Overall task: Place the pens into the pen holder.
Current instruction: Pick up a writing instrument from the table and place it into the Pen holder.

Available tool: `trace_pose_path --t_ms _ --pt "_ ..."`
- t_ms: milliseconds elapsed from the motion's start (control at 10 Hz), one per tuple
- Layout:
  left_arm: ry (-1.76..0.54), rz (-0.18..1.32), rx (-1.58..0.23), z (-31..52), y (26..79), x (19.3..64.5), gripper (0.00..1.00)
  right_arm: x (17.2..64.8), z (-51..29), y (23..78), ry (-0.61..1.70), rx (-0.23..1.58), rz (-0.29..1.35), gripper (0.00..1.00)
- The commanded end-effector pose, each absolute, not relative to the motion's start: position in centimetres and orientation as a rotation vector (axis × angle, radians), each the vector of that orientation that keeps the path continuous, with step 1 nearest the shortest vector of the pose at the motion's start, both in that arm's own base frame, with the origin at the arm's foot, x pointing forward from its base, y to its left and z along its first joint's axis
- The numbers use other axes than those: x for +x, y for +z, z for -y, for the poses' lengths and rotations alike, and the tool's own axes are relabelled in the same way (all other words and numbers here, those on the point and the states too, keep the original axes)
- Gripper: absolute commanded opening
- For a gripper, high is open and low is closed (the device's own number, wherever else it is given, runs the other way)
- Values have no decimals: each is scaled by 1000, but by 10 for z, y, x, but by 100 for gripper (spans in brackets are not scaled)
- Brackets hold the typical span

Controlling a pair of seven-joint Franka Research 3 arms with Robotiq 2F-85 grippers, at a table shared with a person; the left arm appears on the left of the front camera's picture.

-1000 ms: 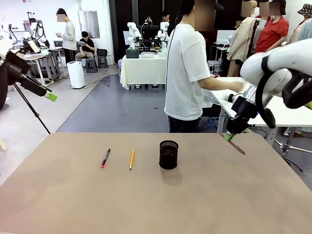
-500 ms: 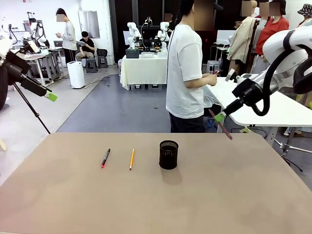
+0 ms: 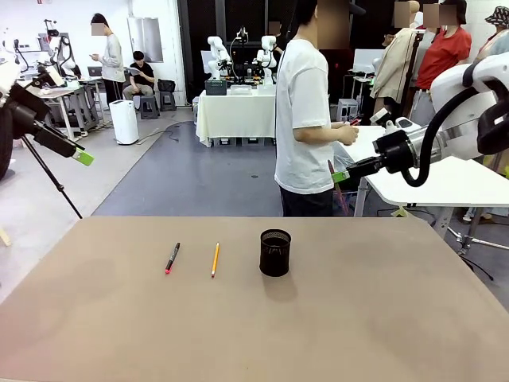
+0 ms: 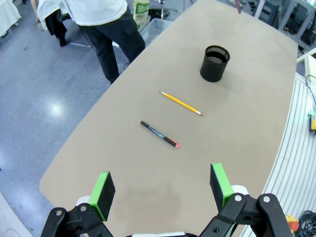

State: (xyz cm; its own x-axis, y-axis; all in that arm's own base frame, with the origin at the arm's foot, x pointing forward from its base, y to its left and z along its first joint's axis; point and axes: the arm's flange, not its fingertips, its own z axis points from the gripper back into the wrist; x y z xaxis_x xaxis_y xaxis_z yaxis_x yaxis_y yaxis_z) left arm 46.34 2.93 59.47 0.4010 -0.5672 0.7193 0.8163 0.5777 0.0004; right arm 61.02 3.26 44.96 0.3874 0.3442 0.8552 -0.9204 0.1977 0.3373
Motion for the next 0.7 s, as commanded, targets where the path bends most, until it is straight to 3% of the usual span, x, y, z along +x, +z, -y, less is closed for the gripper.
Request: trace_pose_path --t_ms 0,300,400,600 --pt "-907 744 -389 -30 596 463 100 608 -34 455 1054 1004 662 0" --pt "-907 744 -389 -30 596 463 100 607 -33 450 1029 1006 688 0" --pt "-907 744 -389 -30 596 463 100 611 -29 447 1046 1067 817 0" --pt "-907 744 -389 -30 596 463 100 616 -20 451 1079 1170 902 0"
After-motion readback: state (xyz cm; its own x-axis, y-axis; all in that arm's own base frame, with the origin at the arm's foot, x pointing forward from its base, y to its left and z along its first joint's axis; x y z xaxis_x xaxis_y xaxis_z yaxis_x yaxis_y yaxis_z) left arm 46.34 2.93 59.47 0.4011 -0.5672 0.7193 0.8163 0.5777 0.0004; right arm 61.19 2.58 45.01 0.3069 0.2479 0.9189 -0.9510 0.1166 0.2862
